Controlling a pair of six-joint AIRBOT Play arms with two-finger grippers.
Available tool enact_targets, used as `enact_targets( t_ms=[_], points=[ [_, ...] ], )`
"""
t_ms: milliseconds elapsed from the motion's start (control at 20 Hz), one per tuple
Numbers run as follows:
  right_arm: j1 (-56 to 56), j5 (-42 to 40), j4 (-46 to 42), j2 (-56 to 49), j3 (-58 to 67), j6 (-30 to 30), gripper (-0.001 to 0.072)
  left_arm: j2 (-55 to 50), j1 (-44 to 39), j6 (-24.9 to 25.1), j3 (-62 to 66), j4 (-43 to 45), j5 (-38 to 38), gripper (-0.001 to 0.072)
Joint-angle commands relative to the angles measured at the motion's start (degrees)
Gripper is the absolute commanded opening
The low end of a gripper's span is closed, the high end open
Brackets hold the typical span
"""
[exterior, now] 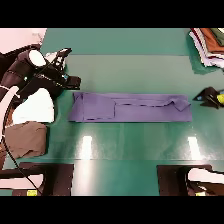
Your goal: Fold the shirts.
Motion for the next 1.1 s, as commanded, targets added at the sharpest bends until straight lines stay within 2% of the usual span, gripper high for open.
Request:
enact_targets(
  t_ms=[0, 150, 250, 450, 500, 600, 700, 750, 900, 1050],
  points=[
    [-7.67, 0.33, 1.36, -1.66, -6.64, -5.09, 0.061, -0.07, -2.91, -0.09, 0.48, -2.47, -1.68, 0.0023],
    [-7.45, -0.66, 2.34, -5.73, -8.66, -8.28, 0.061, -0.09, -7.43, -1.4, 0.48, -2.49, -0.02, 0.0023],
    [-6.08, -2.38, 6.38, -8.02, -8.61, -10.05, 0.061, -0.09, -9.75, -3.41, 0.48, -2.49, 2.45, 0.0023],
    [-1.33, -4.22, 8.72, -12.04, -5.49, -10.38, 0.0608, -0.46, -13.11, -6.36, 0.48, -2.67, 6.36, 0.0023],
    [0.02, -4.24, 8.76, -12.83, -4.11, -10.38, 0.0576, -1.01, -13.7, -6.38, 0.48, -3.02, 6.56, 0.0023],
    [2.78, -3.69, 8.59, -13.62, -1.97, -10.38, 0.0435, -2.82, -14.88, -6.51, 0.48, -4.46, 6.86, 0.0023],
    [4.79, -2.64, 8.61, -13.6, -0.63, -11.28, 0.0123, -5.35, -16.2, -6.51, 0.5, -6.29, 8.63, 0.0022],
    [5.53, -1.29, 8.81, -13.55, 0.33, -11.23, 0.0008, -6.64, -16.79, -6.51, 0.57, -7.43, 10.49, 0.0022],
    [7.1, 2.84, 12.87, -10.36, 3.72, -10.64, 0.0009, -11.15, -18.25, -6.16, 0.68, -13.57, 14.73, 0.0022],
    [10.64, 3.17, 19.8, -3.78, 8.57, -6.14, 0.0009, -15.17, -20.17, -5.79, 1.03, -15.21, 17.53, 0.0022]
  ],
)
